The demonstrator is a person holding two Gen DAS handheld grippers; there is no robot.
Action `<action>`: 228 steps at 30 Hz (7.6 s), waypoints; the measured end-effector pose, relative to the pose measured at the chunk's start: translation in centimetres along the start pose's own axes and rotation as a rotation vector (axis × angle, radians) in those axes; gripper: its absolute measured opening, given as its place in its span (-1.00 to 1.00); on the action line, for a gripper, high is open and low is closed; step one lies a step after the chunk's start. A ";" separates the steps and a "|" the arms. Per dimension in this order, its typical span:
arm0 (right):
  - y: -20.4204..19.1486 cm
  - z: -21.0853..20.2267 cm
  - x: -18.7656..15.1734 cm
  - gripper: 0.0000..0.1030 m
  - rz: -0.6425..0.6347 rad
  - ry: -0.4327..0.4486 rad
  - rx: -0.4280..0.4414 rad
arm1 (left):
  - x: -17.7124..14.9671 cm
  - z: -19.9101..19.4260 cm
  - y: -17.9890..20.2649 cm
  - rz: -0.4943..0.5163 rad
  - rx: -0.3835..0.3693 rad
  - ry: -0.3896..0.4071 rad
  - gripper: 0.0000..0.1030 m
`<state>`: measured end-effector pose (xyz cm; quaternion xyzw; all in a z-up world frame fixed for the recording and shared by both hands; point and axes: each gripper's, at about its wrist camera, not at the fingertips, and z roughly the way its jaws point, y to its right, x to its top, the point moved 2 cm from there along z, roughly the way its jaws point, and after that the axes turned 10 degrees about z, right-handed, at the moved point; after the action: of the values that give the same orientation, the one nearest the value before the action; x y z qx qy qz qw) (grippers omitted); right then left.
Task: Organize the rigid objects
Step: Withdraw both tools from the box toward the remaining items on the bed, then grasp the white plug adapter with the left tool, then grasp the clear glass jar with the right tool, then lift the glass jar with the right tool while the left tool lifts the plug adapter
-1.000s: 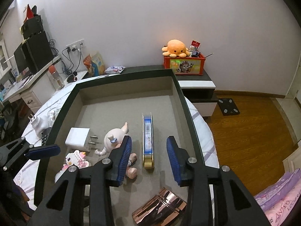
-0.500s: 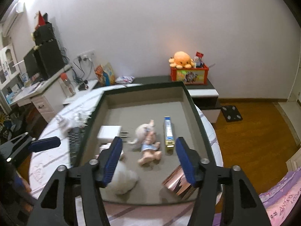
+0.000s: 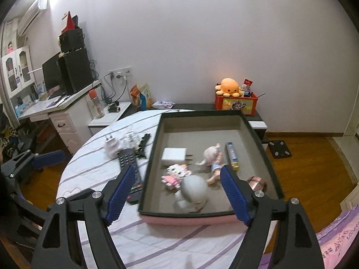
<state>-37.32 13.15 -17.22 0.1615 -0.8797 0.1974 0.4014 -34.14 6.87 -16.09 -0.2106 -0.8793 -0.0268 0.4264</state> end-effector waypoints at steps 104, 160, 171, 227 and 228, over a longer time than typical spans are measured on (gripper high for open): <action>-13.1 27.2 1.8 0.53 -0.219 -0.661 -0.002 | -2.4 19.6 -18.8 -0.121 -0.289 -0.630 0.00; -12.4 30.4 2.6 0.15 -0.097 -0.646 0.067 | -3.1 19.6 -18.7 -0.182 -0.197 -0.629 0.09; -11.9 30.3 2.7 0.00 -0.070 -0.645 0.067 | -2.9 19.9 -18.4 -0.219 -0.127 -0.656 0.01; -11.7 24.3 4.0 -0.01 -0.069 -0.647 0.128 | -0.8 17.4 -16.7 -0.223 -0.193 -0.680 -0.11; -11.7 24.2 4.1 -0.01 -0.071 -0.644 0.127 | -0.8 17.3 -16.7 -0.223 -0.194 -0.678 -0.11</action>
<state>-50.23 -9.11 -26.03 0.2709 -0.9412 0.1766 0.0983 -53.04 -4.66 -25.46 -0.1498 -0.9815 -0.0850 0.0834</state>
